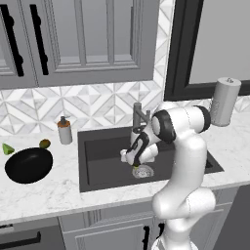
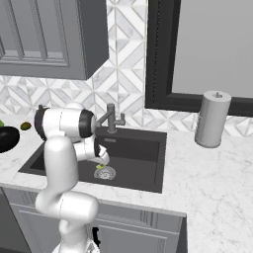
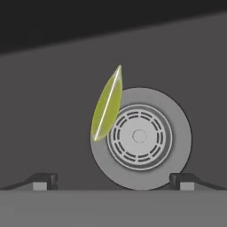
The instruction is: Pick the lemon wedge from the sink and place it in the bowl. Then pick the bowl and place it in the microwave. Then close the microwave door and press the start button.
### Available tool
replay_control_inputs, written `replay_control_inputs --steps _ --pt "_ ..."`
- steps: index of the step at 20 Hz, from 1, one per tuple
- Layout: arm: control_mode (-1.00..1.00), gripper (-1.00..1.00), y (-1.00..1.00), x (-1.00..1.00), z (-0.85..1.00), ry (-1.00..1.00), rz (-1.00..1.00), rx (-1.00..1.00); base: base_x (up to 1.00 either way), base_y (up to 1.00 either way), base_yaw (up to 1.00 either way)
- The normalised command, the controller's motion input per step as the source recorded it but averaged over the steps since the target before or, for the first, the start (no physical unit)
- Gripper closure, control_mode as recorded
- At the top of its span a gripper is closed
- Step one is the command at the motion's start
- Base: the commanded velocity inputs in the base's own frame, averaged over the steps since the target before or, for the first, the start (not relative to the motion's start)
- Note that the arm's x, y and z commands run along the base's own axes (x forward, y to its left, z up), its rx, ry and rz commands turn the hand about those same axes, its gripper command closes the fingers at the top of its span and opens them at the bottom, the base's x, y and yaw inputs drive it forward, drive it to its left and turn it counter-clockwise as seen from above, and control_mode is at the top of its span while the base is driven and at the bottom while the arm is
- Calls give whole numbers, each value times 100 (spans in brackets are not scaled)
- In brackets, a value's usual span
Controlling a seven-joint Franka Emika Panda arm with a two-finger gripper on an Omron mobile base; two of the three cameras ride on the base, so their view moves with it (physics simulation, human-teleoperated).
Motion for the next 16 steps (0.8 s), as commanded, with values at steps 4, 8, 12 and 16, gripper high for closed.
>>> replay_control_inputs --steps 4,8,12,16 --pt "-100 -100 0 33 -33 5 -1 0 0 0 0" --pt "-100 -100 0 37 -36 5 -2 0 0 0 0" --pt "-100 -100 0 37 -33 3 -2 0 0 0 0" --pt "-100 -100 0 40 -26 3 -1 0 0 0 0"
